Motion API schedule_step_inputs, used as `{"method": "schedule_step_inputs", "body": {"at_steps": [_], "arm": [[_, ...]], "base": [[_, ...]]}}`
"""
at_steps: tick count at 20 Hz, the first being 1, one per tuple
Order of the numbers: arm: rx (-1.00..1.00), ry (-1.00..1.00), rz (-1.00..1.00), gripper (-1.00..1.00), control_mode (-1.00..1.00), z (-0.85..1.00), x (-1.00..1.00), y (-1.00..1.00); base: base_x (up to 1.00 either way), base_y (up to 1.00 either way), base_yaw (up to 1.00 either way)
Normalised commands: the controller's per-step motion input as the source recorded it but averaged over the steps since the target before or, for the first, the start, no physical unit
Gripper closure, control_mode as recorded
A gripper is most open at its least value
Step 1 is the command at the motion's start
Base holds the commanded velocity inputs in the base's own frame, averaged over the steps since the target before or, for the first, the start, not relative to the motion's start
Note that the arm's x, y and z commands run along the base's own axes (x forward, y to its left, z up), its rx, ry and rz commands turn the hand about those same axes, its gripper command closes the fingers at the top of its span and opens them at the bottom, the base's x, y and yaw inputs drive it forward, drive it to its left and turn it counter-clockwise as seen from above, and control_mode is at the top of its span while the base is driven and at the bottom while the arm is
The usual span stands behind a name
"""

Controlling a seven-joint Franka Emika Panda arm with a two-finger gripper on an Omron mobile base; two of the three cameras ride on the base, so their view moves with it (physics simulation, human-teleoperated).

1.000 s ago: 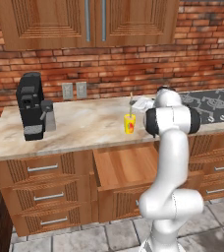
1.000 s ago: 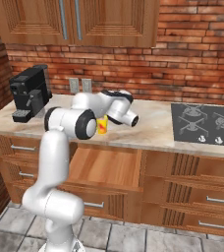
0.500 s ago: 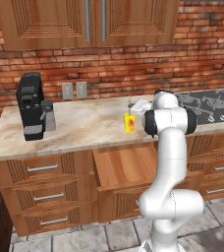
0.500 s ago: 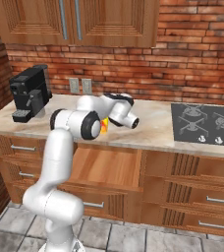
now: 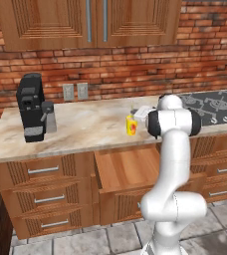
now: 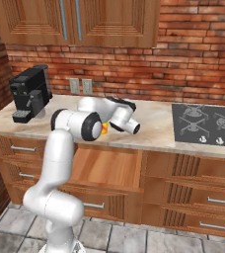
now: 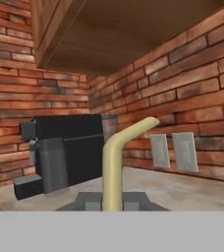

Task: Pick up the straw from the right drawer and put it inside the smoothie cup.

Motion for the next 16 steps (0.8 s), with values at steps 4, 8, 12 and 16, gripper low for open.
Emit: {"method": "schedule_step_inputs", "body": {"at_steps": [4,8,12,16], "arm": [[0.0,0.0,0.01,-1.0,-1.0,-0.04,-0.4,0.06],[0.0,0.0,0.0,-1.0,-1.0,0.0,-0.2,0.01],[0.0,0.0,0.0,-1.0,-1.0,0.07,-0.08,0.0],[-0.09,0.0,-0.08,-1.0,-1.0,0.24,-0.32,0.19]], "base": [[0.0,0.0,0.0],[0.0,0.0,0.0],[0.0,0.0,0.0],[0.0,0.0,0.0]]}}
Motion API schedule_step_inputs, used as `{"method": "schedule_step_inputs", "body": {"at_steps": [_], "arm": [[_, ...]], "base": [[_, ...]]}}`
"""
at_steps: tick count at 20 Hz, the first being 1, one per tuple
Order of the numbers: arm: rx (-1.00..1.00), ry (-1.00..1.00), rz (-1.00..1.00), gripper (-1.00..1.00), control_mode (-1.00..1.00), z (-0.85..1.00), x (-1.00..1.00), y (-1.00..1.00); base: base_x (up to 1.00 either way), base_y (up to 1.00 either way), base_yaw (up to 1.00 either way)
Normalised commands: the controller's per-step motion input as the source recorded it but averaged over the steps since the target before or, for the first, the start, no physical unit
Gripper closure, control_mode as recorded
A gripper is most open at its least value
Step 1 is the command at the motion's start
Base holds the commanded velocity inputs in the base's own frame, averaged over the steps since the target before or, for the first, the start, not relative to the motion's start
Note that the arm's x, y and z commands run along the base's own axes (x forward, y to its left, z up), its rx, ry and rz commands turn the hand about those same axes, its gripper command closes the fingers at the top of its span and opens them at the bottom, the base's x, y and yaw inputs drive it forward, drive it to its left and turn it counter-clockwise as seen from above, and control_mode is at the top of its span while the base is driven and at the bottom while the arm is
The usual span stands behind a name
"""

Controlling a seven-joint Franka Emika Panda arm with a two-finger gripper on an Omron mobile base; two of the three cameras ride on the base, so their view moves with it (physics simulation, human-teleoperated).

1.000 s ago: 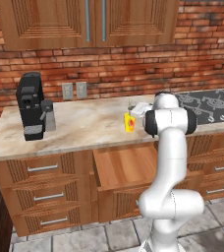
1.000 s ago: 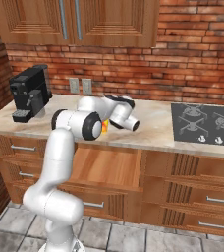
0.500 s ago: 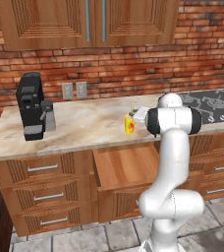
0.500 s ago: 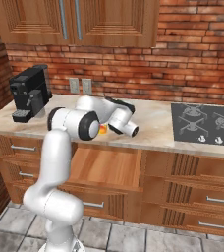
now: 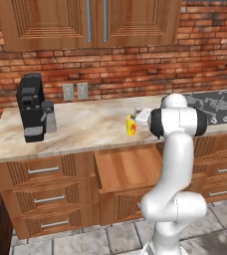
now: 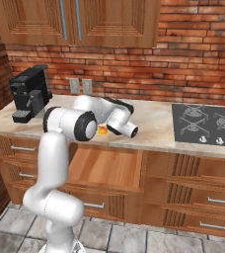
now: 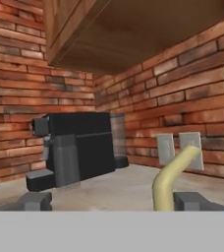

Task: Pick up the straw from the right drawer and put it inside the smoothie cup.

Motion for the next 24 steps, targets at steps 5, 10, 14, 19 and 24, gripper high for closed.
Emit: {"method": "schedule_step_inputs", "body": {"at_steps": [5,10,14,19,24], "arm": [[-0.15,0.08,-0.17,-1.0,-1.0,0.29,-0.31,0.11],[-0.22,0.15,-0.18,-1.0,-1.0,0.04,-0.14,0.06],[-0.26,0.27,-0.16,-1.0,-1.0,0.0,0.0,0.05],[-0.18,0.27,-0.15,-1.0,-1.0,0.0,0.2,0.01],[-0.02,0.16,-0.21,-1.0,-1.0,0.05,0.12,-0.15]], "base": [[0.0,0.0,0.0],[0.0,0.0,0.0],[0.0,0.0,0.0],[0.0,0.0,0.0],[0.0,0.0,0.0]]}}
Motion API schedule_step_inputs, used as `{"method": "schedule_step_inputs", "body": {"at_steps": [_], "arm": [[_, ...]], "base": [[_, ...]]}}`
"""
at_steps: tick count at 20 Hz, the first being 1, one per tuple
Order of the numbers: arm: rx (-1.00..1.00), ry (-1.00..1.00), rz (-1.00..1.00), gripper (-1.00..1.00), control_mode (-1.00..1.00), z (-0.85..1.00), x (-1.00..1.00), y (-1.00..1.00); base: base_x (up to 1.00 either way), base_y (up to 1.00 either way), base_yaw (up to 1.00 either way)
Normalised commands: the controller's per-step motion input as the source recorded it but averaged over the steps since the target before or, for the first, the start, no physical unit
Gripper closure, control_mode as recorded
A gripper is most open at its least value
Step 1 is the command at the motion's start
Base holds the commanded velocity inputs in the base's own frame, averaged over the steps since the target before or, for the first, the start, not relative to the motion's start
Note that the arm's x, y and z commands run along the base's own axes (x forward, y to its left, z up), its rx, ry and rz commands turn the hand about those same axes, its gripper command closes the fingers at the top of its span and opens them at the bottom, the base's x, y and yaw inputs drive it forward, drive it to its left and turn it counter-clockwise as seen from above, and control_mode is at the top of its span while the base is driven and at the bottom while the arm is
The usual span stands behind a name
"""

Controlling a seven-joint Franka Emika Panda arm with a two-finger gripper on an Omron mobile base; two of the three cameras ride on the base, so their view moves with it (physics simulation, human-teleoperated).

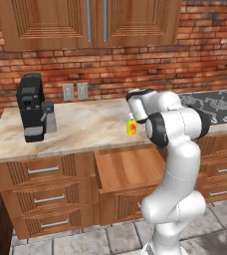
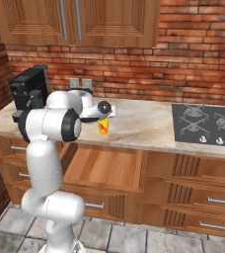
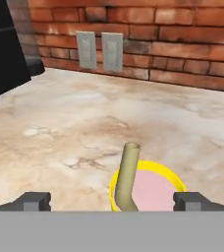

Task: Pick up the straw from the right drawer and put it inside the smoothie cup.

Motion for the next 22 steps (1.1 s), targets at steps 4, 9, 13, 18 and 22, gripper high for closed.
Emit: {"method": "schedule_step_inputs", "body": {"at_steps": [4,9,13,18,22], "arm": [[0.0,0.12,-0.26,-1.0,-1.0,0.23,-0.04,-0.32],[0.0,0.09,-0.21,-1.0,-1.0,0.13,-0.61,-0.23],[0.0,0.08,-0.15,-1.0,-1.0,0.17,-0.93,-0.08],[0.0,0.1,-0.1,-1.0,-1.0,0.62,-0.92,-0.03],[0.0,0.16,-0.1,-1.0,-1.0,0.9,-0.86,-0.07]], "base": [[0.0,0.0,0.0],[0.0,0.0,0.0],[0.0,0.0,0.0],[0.0,0.0,0.0],[0.0,0.0,0.0]]}}
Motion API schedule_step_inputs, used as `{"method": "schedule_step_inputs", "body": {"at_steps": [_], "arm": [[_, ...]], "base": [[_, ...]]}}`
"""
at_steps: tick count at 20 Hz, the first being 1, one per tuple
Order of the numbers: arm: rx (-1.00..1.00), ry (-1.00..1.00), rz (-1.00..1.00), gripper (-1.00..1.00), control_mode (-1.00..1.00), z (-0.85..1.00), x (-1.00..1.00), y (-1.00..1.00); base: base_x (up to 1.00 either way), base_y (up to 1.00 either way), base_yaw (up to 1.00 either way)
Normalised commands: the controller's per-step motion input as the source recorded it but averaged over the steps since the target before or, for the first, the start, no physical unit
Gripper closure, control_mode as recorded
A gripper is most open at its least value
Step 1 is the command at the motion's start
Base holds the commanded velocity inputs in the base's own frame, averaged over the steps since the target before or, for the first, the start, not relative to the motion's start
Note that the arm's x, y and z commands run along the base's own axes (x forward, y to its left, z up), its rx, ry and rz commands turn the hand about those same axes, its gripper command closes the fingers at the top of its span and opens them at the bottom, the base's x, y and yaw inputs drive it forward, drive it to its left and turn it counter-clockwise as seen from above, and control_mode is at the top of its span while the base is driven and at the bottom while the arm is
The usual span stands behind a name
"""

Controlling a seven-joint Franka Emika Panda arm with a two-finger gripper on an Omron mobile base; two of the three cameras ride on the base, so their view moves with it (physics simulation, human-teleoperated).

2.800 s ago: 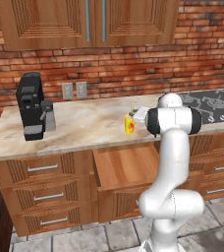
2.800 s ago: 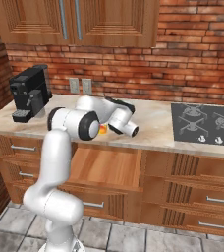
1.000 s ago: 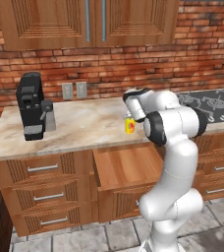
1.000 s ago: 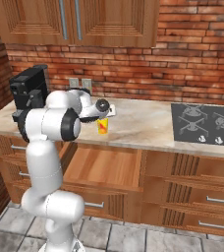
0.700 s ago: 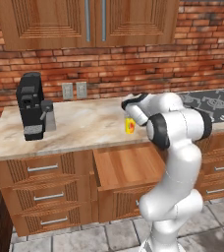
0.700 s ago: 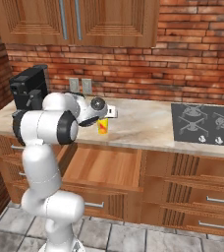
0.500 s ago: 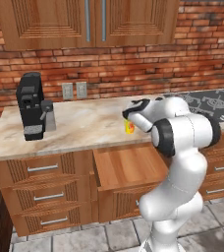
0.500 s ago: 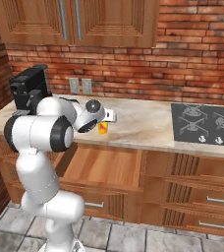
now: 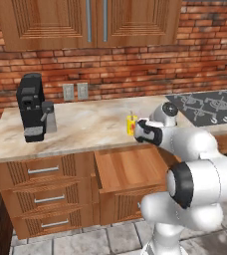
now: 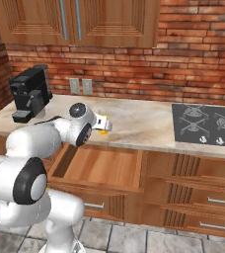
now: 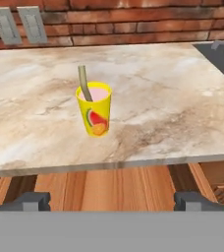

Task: Pick up the straw from the right drawer and put it inside the smoothie cup.

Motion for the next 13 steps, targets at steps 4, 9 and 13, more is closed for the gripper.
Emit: {"method": "schedule_step_inputs", "body": {"at_steps": [4,9,13], "arm": [[-0.03,0.18,-0.09,-1.0,-1.0,0.9,-0.84,-0.05],[-0.04,0.06,-0.09,-1.0,-1.0,0.75,-0.89,-0.03],[0.0,-0.05,-0.04,-1.0,-1.0,0.18,-0.92,-0.09]], "base": [[0.0,0.0,0.0],[0.0,0.0,0.0],[0.0,0.0,0.0]]}}
